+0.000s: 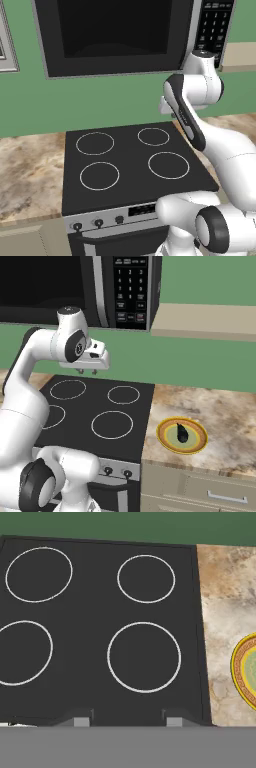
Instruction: Pick the eggplant from the counter and place it in the microwave. Then turn on the microwave.
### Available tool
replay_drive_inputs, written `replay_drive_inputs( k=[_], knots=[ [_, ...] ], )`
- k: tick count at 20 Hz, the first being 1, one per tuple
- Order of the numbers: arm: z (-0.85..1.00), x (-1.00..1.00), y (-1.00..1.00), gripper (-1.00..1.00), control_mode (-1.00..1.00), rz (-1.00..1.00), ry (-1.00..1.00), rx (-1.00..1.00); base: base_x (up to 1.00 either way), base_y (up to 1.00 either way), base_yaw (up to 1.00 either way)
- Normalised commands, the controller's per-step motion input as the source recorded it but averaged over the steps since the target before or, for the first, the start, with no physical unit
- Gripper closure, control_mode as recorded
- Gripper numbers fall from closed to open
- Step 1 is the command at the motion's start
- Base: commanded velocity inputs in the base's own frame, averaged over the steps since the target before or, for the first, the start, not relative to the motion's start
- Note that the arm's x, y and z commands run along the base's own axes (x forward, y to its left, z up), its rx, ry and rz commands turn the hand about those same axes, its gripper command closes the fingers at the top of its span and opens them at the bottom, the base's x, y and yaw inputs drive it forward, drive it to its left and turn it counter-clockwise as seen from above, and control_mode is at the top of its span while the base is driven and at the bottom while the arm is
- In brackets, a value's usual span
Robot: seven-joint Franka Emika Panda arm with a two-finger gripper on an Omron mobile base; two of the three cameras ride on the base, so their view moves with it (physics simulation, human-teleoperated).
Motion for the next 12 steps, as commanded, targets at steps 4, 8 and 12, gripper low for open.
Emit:
replay_drive_inputs(
  k=[4,8,12],
  knots=[
    [0.04,-0.04,0.00,-1.00,-1.00,0.02,-0.09,0.00,0.00,0.00,0.00],
    [0.23,-0.07,0.00,-1.00,-1.00,0.01,-0.23,0.02,0.00,0.00,0.00],
    [0.32,-0.04,0.00,-1.00,-1.00,0.00,-0.25,0.03,0.00,0.00,0.00]
  ],
)
